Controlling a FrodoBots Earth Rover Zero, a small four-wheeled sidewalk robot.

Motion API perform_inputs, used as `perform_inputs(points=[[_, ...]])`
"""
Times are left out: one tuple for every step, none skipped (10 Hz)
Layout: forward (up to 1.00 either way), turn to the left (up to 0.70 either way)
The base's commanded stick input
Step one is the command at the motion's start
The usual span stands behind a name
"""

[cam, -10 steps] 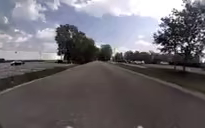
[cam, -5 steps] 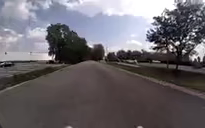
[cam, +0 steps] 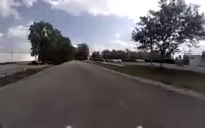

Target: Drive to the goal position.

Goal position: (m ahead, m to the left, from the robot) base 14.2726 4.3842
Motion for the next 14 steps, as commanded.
perform_inputs(points=[[0.7, 0.0], [0.7, 0.0], [0.7, 0.19], [0.7, 0.35], [0.7, 0.24], [0.7, 0.0], [0.7, 0.0], [0.7, 0.0], [0.7, 0.0], [0.7, 0.0], [0.7, 0.0], [0.7, 0.21], [0.7, 0.34], [0.7, 0.16]])
